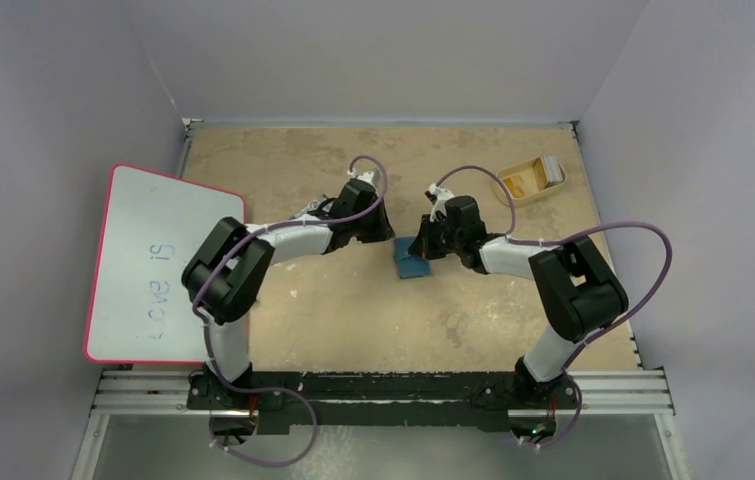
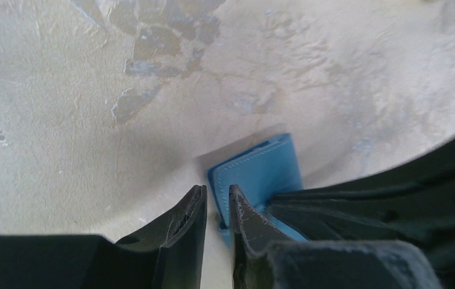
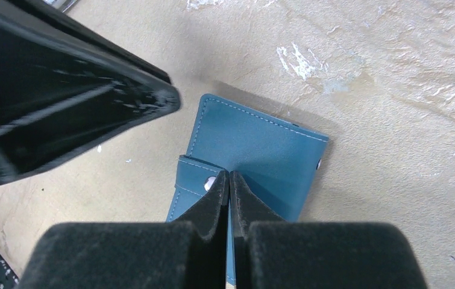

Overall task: Put the credit cards into the card holder
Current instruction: Close the card holder at the center of the board.

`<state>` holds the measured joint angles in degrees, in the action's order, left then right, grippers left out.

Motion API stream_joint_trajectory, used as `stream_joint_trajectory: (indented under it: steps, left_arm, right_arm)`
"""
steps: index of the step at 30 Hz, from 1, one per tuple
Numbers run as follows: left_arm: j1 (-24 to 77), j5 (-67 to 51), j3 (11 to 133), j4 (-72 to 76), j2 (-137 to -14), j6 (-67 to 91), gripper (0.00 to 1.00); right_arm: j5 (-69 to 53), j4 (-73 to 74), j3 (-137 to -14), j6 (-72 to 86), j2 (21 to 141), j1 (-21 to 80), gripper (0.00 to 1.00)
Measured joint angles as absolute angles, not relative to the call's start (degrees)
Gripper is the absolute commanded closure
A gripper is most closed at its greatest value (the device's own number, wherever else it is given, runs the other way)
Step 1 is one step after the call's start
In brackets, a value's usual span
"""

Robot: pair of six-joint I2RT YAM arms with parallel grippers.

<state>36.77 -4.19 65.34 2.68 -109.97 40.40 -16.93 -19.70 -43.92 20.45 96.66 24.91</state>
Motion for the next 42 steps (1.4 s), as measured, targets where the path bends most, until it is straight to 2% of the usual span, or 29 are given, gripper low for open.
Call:
stream_joint_trajectory:
  steps: [8, 22, 33, 42]
  left_arm:
    - [38.13, -4.84, 62.59, 4.56, -103.2, 42.81, 0.84]
    - [41.76, -4.69, 60.82, 4.23, -107.35, 43.59, 0.88]
    - [44.12, 0.4, 65.91, -2.79, -108.97, 39.75, 0.91]
    - [44.99, 2.15, 68.05, -5.06, -110.06, 38.39, 0.92]
  right_arm:
    - [-16.88, -20.25, -43.57, 20.47, 96.57, 24.91, 1.0]
    - [-16.51, -20.49, -43.2, 20.51, 96.31, 24.93, 1.0]
    - [-16.38, -20.45, -42.98, 20.58, 95.98, 24.95, 1.0]
    - [-17.34, -17.72, -42.76, 22.83, 93.91, 24.73, 0.88]
